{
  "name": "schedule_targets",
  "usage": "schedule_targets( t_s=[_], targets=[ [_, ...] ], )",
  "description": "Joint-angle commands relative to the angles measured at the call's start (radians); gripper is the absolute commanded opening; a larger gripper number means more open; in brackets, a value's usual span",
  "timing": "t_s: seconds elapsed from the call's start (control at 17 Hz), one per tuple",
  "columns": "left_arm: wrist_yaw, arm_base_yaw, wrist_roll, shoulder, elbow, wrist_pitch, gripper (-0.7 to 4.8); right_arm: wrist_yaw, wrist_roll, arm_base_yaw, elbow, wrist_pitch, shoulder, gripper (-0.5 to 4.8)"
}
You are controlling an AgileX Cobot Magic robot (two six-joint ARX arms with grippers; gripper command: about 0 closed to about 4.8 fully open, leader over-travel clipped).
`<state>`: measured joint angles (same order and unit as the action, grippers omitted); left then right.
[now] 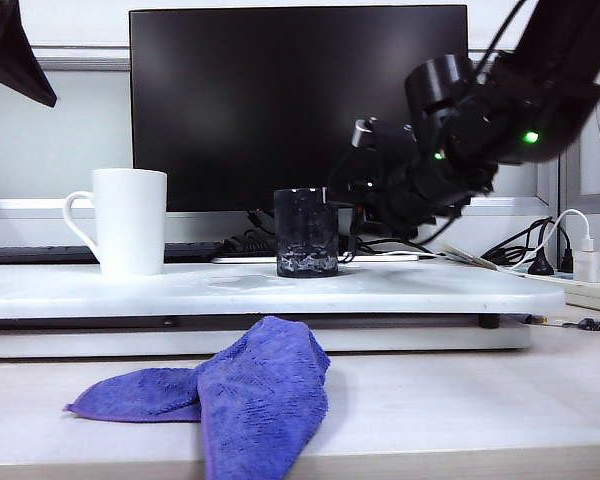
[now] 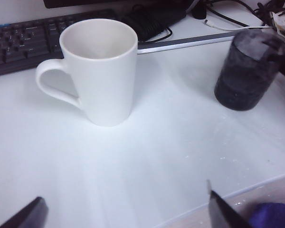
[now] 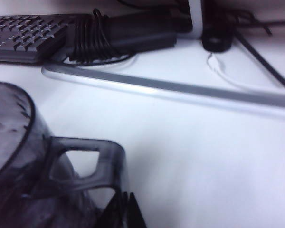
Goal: Carefully pick up the black cup and pour some water from the black cup into the white cup.
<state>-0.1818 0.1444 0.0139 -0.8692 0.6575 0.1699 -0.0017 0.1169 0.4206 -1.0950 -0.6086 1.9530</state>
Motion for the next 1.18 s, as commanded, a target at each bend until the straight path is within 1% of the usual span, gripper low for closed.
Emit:
schedule_targets(
  t_s=[0.06,0.47,0.53,0.59,0.65,0.76,0.82,0.88,1.06,1.18],
  targets=[
    [-0.005,-0.001,0.005,0.003,0.001,-0.008,4.79,-0.002,-0.009,0.0,-0.029,0.002,-0.007,-0.06],
    [-0.005,-0.001,0.005,0.003,0.001,-0.008,4.79,-0.001,-0.017,0.0,-0.031,0.008,-0.007,-0.05],
    [-0.005,-0.001,0.005,0.003,0.001,-0.008,4.79,-0.001,-0.017,0.0,-0.031,0.013,-0.007,0.28],
    [-0.005,-0.001,0.005,0.003,0.001,-0.008,4.79,-0.001,-0.017,0.0,-0.031,0.018,-0.007,1.14],
    [-0.005,-0.001,0.005,0.003,0.001,-0.008,4.79,-0.001,-0.017,0.0,-0.031,0.024,-0.007,1.85],
    [-0.005,-0.001,0.005,0.003,0.001,-0.008,4.79,-0.001,-0.017,0.0,-0.031,0.037,-0.008,2.09],
    [-0.005,-0.001,0.005,0.003,0.001,-0.007,4.79,-0.001,-0.017,0.0,-0.031,0.043,-0.009,2.45],
    [-0.005,-0.001,0.005,0.003,0.001,-0.007,4.79,-0.001,-0.017,0.0,-0.031,0.044,-0.01,2.55],
    [-0.005,-0.001,0.005,0.003,0.001,-0.007,4.79,-0.001,-0.019,0.0,-0.031,0.074,-0.021,2.57],
    [-0.005,-0.001,0.005,0.003,0.002,-0.007,4.79,0.003,-0.072,0.0,-0.031,0.189,-0.073,2.57]
  ],
)
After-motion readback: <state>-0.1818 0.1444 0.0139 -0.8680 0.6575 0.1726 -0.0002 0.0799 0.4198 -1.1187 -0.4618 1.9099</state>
